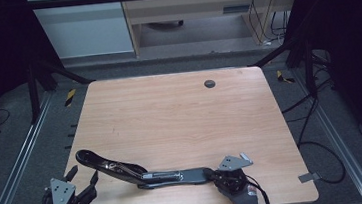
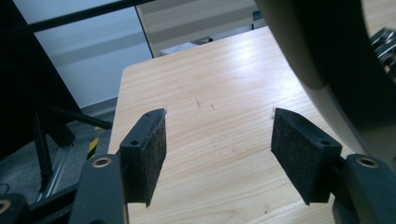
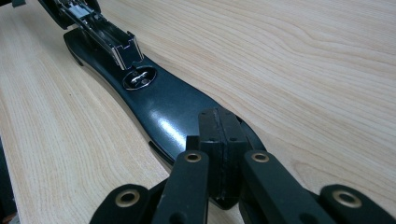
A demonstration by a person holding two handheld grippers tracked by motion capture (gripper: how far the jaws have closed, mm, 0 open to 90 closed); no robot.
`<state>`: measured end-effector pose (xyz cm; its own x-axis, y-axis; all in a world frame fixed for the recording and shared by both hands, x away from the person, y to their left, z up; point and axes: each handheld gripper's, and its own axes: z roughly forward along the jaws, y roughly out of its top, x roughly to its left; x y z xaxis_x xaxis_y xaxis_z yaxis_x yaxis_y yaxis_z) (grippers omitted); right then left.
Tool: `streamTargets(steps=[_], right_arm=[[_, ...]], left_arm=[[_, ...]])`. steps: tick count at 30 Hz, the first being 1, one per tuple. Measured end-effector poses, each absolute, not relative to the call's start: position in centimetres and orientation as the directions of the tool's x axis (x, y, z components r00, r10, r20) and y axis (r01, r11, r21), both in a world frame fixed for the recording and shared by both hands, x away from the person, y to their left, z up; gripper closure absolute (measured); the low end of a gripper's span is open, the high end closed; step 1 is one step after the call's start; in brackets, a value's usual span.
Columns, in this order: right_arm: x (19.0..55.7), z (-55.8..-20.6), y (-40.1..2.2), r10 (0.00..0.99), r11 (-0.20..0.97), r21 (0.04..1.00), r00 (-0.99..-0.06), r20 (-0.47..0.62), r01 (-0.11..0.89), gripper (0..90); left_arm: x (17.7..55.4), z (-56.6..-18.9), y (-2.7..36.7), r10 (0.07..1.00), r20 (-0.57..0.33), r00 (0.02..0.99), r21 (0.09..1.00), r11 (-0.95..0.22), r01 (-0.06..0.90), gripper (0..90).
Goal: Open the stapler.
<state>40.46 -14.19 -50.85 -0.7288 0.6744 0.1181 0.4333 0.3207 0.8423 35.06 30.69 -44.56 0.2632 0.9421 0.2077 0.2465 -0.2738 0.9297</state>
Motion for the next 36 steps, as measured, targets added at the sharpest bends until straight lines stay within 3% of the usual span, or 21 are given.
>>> streamTargets(steps=[14, 26, 36], right_arm=[[40.5, -50.8, -14.3, 0.677, 0.309, 0.839, -0.724, 0.136, 0.447, 89.8], [40.6, -50.5, -14.8, 0.71, 0.307, 0.834, -0.694, 0.121, 0.459, 71.1], [41.0, -48.6, -17.1, 0.765, 0.268, 0.852, -0.636, 0.096, 0.45, 62.5]], left_arm=[[35.8, -46.7, 30.1, 0.954, 0.194, 0.228, 0.925, -0.255, 0.281, 36.5], [35.6, -47.9, 29.8, 0.96, 0.166, 0.226, 0.926, -0.231, 0.299, 37.1], [35.7, -48.2, 29.8, 0.959, 0.146, 0.241, 0.926, -0.219, 0.307, 38.4]])
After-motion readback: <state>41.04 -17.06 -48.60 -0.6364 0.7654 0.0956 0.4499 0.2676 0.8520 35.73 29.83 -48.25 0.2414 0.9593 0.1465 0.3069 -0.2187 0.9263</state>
